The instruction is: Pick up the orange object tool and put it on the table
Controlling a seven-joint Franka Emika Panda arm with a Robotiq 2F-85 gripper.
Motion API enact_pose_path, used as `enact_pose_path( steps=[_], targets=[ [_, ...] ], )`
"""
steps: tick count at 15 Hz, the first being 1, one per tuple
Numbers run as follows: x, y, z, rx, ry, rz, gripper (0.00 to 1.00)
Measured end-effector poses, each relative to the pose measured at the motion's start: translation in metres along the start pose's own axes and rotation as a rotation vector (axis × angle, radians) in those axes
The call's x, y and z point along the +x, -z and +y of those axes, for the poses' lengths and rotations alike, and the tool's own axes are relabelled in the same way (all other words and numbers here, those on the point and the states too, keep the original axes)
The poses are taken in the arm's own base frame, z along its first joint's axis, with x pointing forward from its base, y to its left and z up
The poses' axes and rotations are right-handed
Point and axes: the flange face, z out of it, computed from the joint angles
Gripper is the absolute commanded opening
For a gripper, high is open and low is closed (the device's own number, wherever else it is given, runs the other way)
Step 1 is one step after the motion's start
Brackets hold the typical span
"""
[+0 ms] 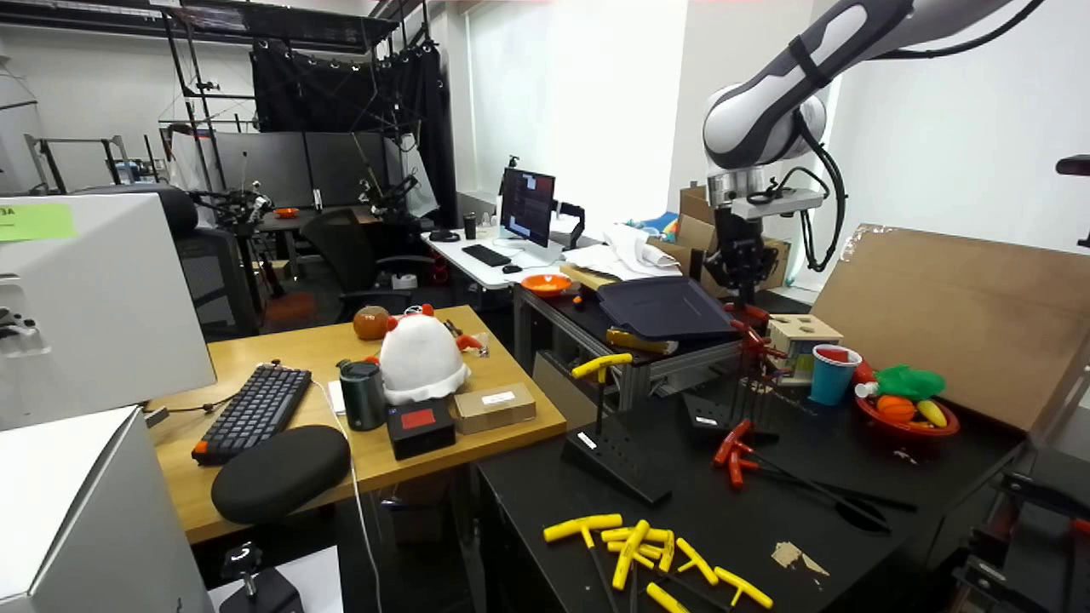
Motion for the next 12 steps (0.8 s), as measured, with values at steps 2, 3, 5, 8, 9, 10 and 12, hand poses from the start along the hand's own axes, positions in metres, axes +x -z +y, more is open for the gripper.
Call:
enact_pose_path(
  steps=[2, 3, 5, 8, 9, 10, 12],
  targets=[
    [0.0, -0.001, -0.001, -0.037, 0.019, -0.023, 0.05],
    [0.001, -0.001, -0.003, -0.054, 0.028, -0.037, 0.05],
    [0.004, -0.004, -0.006, -0.086, 0.059, -0.067, 0.05],
    [0.011, -0.01, -0.014, -0.124, 0.106, -0.11, 0.05],
    [0.014, -0.014, -0.017, -0.138, 0.12, -0.124, 0.05],
    [0.017, -0.017, -0.02, -0.151, 0.13, -0.137, 0.05],
    [0.023, -0.024, -0.024, -0.174, 0.14, -0.161, 0.05]
  ],
)
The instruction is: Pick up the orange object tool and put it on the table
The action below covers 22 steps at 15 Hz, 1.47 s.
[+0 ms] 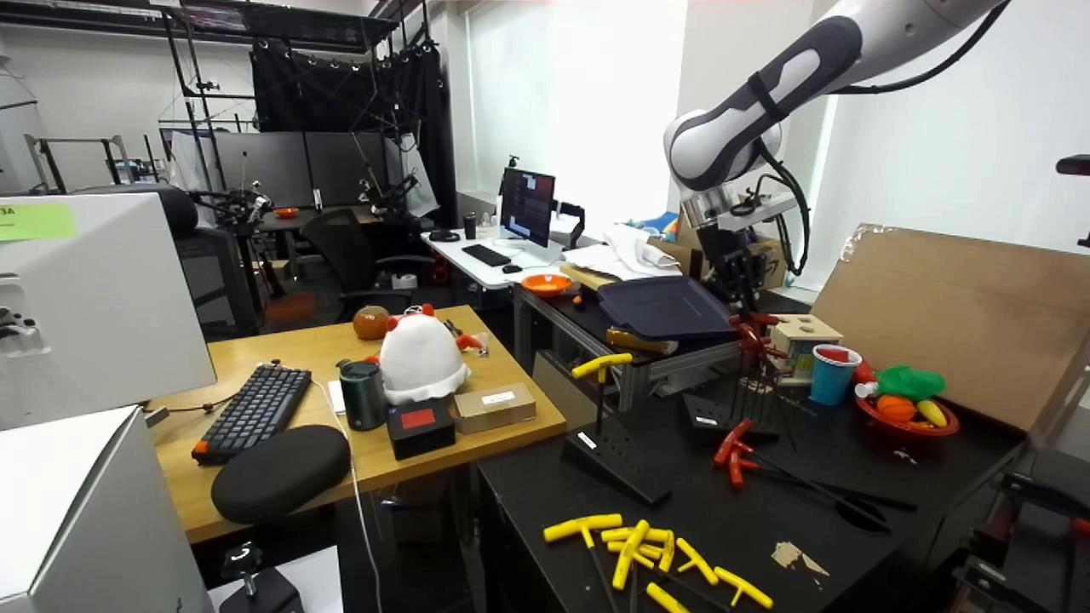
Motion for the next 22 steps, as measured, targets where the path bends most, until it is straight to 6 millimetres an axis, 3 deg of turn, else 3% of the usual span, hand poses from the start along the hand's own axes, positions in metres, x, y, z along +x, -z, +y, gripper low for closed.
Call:
enact_pose_path(
  steps=[9, 17, 22],
  targets=[
    [0.029, -0.028, -0.004, -0.055, -0.001, -0.099, 0.05],
    [0.043, -0.036, -0.001, -0.063, -0.008, -0.126, 0.05],
    [0.052, -0.052, -0.012, -0.071, 0.038, -0.173, 0.05]
  ],
)
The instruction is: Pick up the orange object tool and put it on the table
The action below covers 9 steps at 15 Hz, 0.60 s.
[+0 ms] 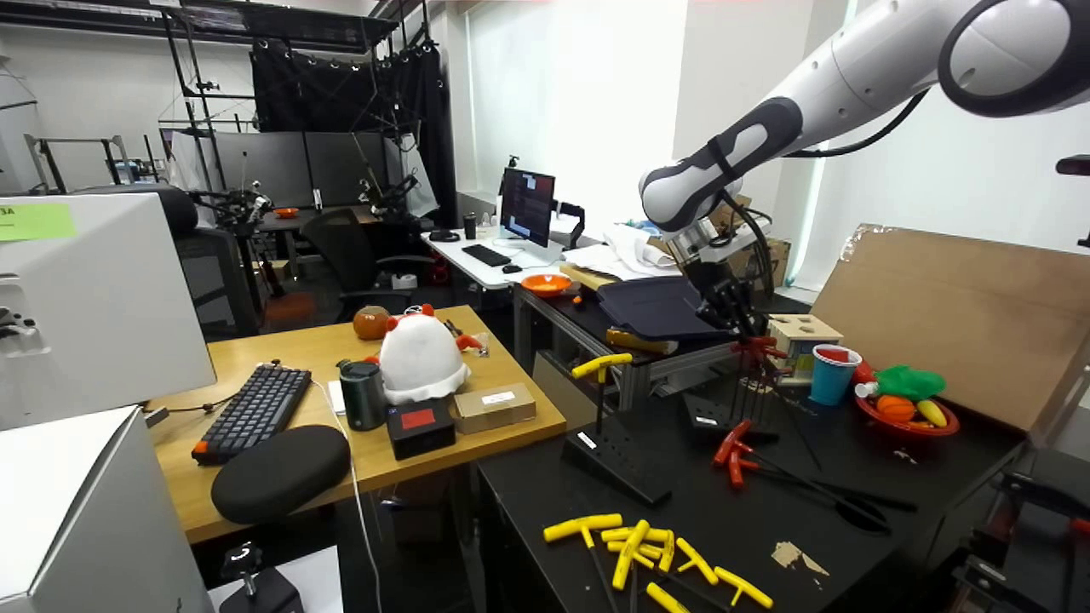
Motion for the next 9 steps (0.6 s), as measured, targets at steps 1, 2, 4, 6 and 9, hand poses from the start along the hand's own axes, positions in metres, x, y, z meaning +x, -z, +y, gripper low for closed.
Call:
enact_pose_path(
  steps=[1, 2, 4, 6, 9],
  targets=[
    [0.003, -0.004, -0.004, -0.004, 0.005, -0.014, 0.05],
    [0.005, -0.008, -0.009, -0.008, 0.01, -0.028, 0.05],
    [0.01, -0.016, -0.017, -0.02, 0.017, -0.061, 0.05],
    [0.013, -0.024, -0.024, -0.037, 0.021, -0.101, 0.05],
    [0.017, -0.034, -0.03, -0.077, 0.022, -0.159, 0.05]
  ],
)
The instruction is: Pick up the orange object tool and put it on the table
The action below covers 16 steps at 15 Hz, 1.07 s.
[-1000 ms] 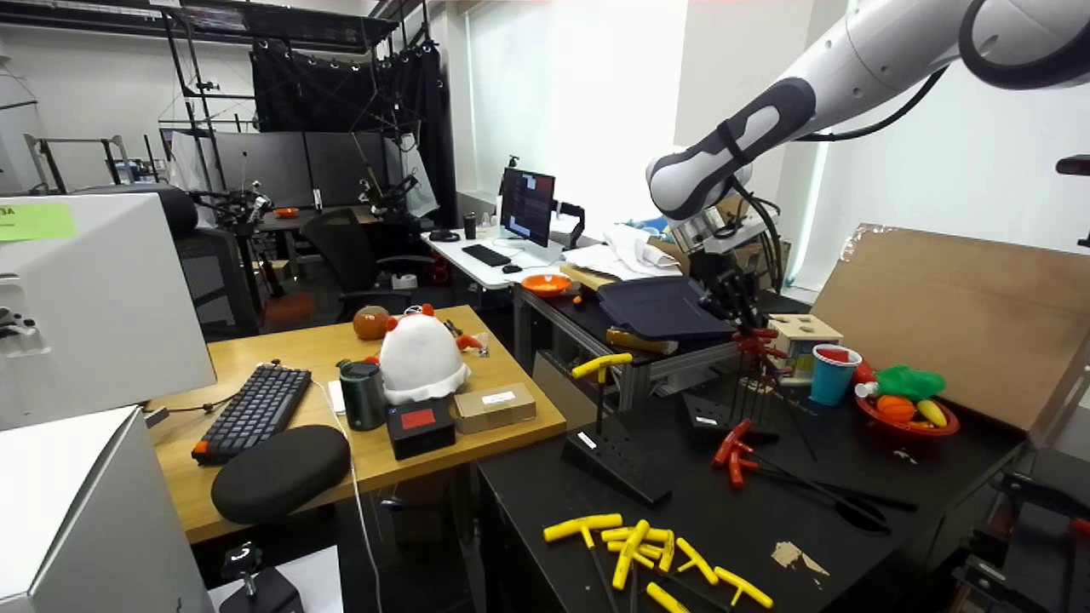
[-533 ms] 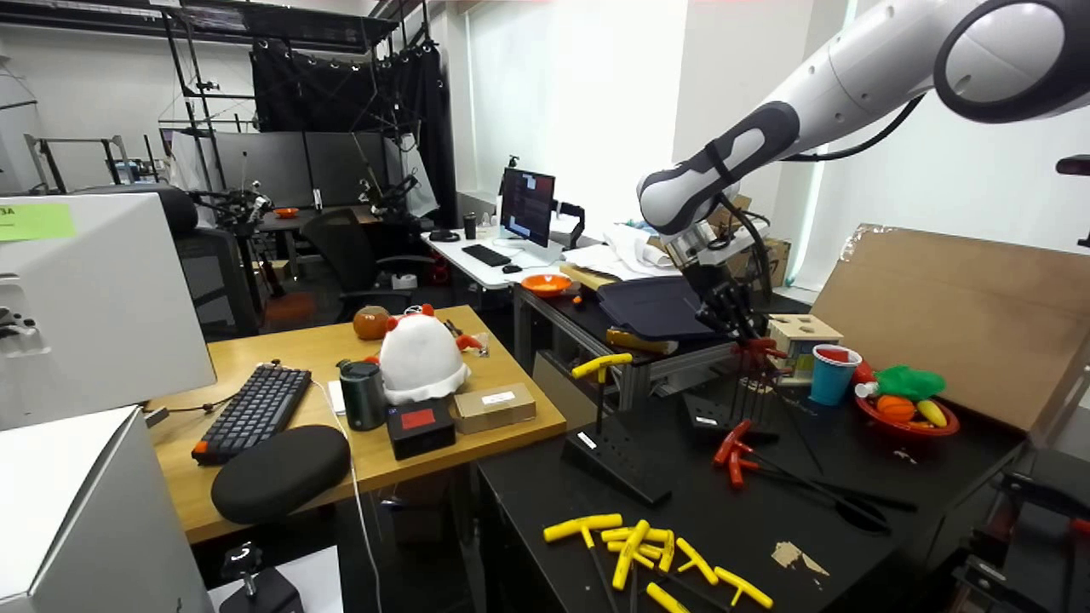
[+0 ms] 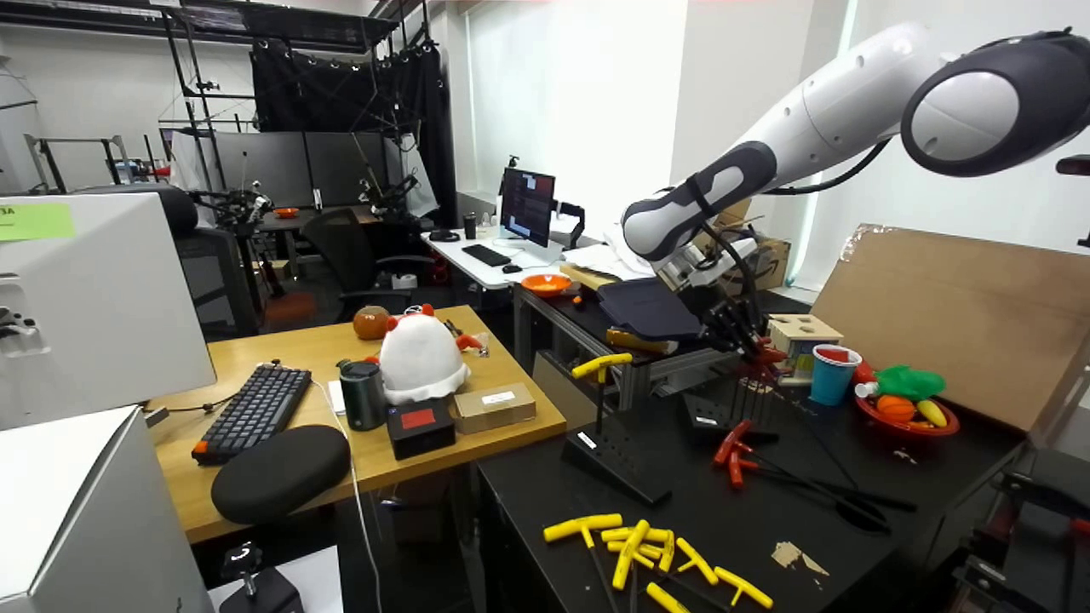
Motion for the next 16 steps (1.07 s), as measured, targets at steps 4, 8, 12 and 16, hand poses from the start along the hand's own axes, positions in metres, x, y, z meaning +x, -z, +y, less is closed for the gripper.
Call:
enact_pose_path(
  steps=[4, 8, 12, 16],
  targets=[
    [0.006, -0.008, -0.005, -0.034, -0.003, -0.053, 0.05],
    [0.012, -0.009, -0.013, -0.07, -0.005, -0.072, 0.05],
    [0.019, -0.01, -0.027, -0.09, 0.012, -0.075, 0.05],
    [0.029, -0.009, -0.03, -0.085, 0.046, -0.048, 0.05]
  ],
)
